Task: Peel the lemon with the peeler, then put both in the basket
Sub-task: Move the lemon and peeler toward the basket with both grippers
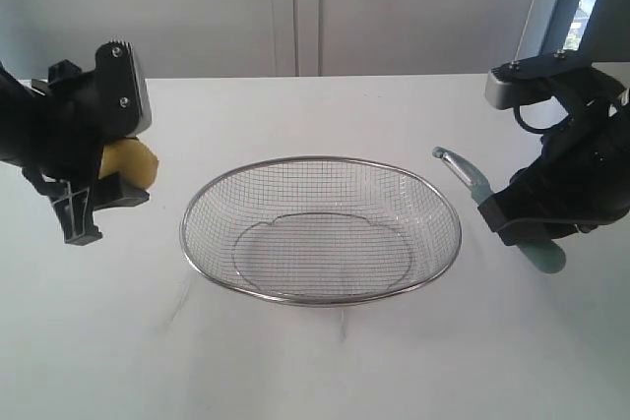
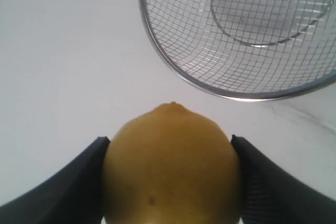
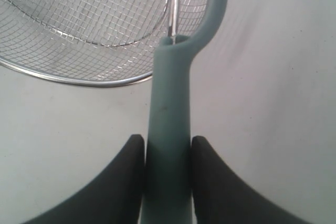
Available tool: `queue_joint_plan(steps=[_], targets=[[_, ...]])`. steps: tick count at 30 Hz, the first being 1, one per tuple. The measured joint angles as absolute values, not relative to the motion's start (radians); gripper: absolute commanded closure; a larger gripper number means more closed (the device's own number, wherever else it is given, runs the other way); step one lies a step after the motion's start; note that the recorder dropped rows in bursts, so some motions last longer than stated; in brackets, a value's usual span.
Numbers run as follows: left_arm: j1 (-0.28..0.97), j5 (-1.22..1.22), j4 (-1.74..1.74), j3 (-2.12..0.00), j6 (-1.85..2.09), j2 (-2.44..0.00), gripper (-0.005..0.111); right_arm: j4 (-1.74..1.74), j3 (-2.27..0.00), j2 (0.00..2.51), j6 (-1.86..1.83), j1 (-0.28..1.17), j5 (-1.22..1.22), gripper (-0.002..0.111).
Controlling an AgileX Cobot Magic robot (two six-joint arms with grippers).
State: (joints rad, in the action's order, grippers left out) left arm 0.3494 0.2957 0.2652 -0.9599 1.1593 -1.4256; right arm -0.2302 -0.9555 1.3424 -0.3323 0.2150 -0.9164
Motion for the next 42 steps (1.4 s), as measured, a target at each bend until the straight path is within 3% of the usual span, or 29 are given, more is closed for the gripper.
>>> queue_joint_plan(steps=[28, 42], targets=[[0.349, 0.332, 0.369, -0.960, 0.995, -1.342, 0.107, -0.230, -0.955, 1.342, -0.332, 0.215, -0.912, 0.108], [0.349, 0.332, 0.449, -0.960, 1.012, -1.342, 0.107, -0.265, -0.955, 1.344, -0.332, 0.215, -0.712, 0.108]])
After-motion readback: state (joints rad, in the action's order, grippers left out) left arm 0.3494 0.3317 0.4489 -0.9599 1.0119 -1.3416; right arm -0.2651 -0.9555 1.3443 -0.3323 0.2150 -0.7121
